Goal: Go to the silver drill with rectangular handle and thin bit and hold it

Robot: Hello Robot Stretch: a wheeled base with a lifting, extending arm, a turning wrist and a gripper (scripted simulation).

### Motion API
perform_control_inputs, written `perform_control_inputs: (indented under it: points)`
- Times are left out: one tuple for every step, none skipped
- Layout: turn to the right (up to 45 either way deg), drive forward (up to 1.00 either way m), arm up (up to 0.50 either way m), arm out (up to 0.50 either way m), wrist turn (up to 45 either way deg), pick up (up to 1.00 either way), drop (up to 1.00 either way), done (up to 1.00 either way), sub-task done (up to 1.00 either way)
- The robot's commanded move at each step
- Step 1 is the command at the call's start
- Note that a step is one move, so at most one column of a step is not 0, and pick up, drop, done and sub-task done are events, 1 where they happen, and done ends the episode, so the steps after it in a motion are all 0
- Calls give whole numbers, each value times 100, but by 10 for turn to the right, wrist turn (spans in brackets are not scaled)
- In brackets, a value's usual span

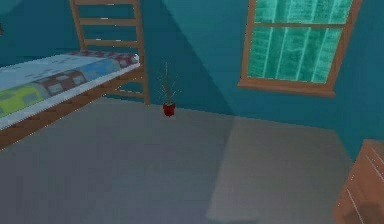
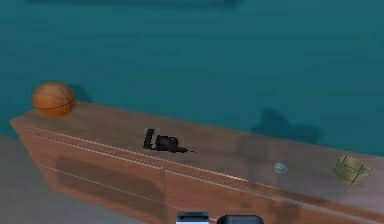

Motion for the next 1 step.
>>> perform_control_inputs:
  points:
    - [0,0,0,46,0,0,0,0,0]
